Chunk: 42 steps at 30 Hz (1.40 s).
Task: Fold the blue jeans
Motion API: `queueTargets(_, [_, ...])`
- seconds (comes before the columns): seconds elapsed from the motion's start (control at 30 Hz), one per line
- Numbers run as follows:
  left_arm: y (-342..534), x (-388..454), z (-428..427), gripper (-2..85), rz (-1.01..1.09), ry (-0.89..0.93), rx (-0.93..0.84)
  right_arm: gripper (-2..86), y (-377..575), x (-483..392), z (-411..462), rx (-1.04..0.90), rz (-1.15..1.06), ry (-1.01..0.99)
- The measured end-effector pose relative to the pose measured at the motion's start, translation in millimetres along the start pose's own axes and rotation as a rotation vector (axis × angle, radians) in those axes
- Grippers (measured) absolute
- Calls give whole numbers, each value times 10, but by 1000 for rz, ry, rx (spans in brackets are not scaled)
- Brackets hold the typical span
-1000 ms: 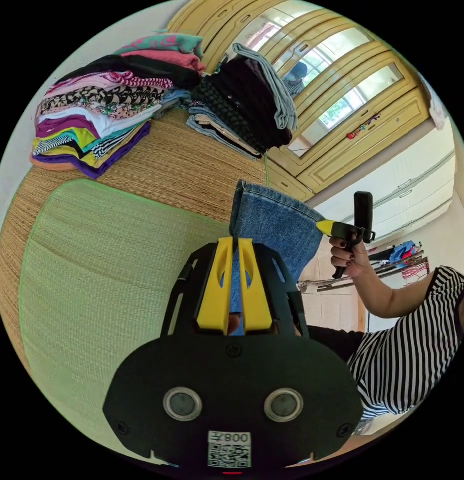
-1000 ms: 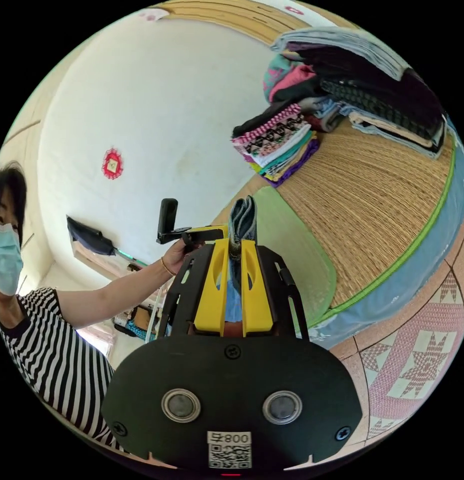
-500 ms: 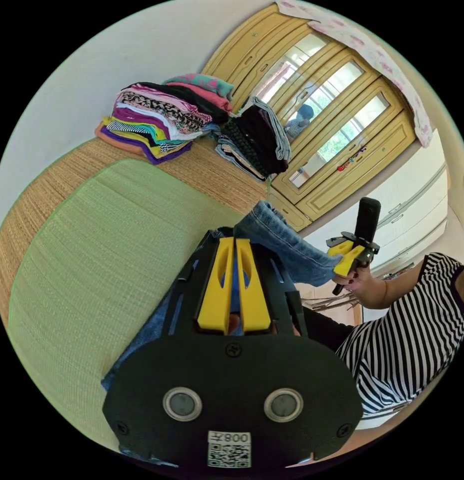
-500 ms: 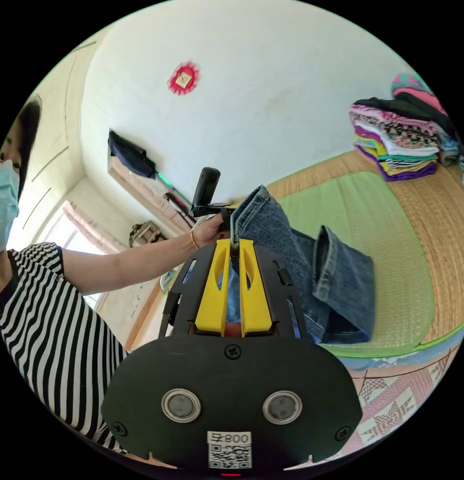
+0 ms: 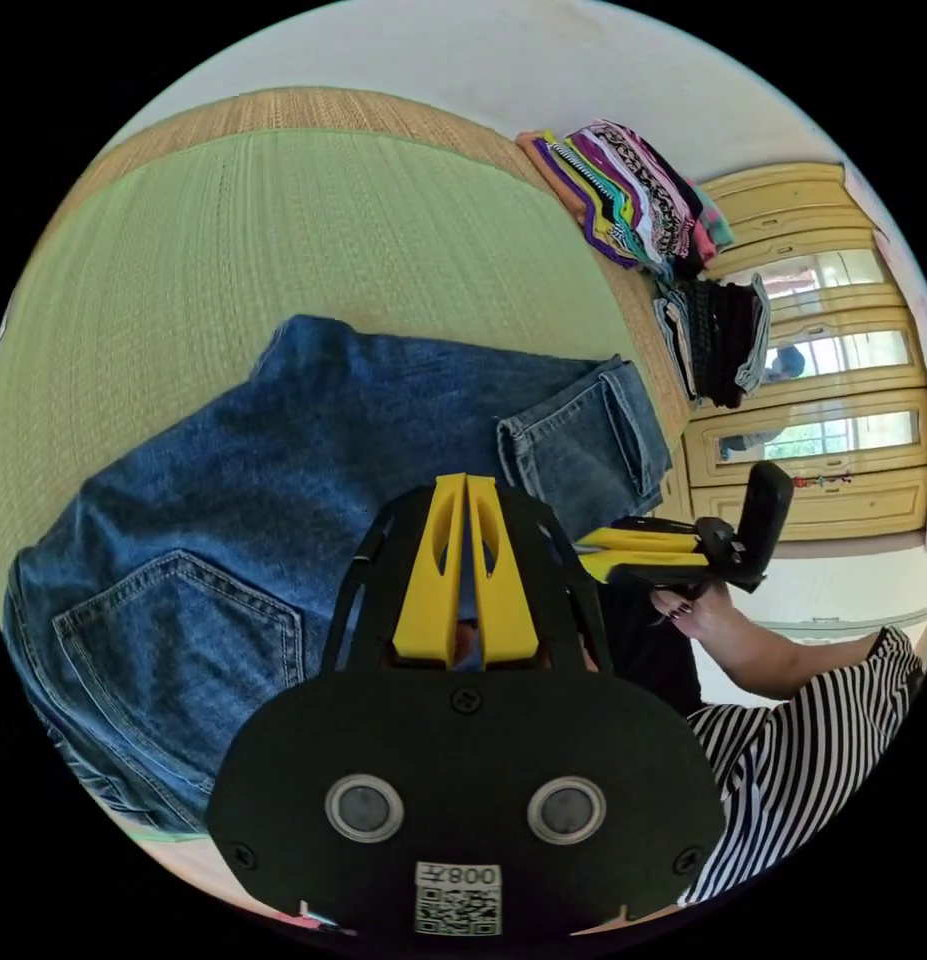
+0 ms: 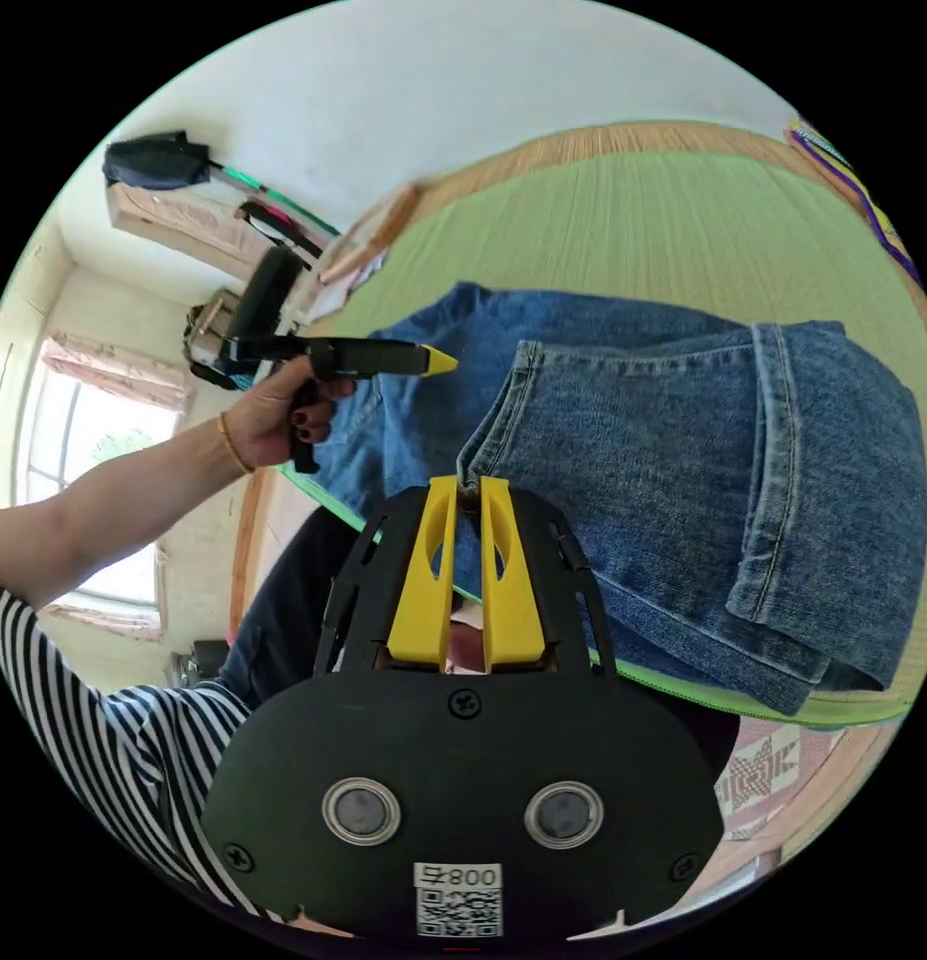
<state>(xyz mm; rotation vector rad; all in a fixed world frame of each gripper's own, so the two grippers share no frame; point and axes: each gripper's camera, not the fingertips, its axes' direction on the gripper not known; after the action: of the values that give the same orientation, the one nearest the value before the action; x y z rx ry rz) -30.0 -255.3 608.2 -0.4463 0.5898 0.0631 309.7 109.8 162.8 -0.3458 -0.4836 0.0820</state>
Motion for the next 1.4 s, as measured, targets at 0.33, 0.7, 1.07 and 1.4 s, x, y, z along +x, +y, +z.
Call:
queueTargets(0.33, [-494, 251, 351, 72, 196, 207, -85, 89, -75, -751, -287, 143, -134, 284])
queueTargets(0.7, [-518, -233, 612, 44, 9, 284, -154, 80, -368, -901, 288, 28, -135, 688])
queueTargets(1.07, [-4, -591, -465, 17, 109, 360, -15, 17, -612, -1548, -26, 169, -220, 466])
queueTargets(1.4, [535, -1346, -751, 15, -24, 208, -83, 18, -1038, -1856, 692, 43, -348, 320])
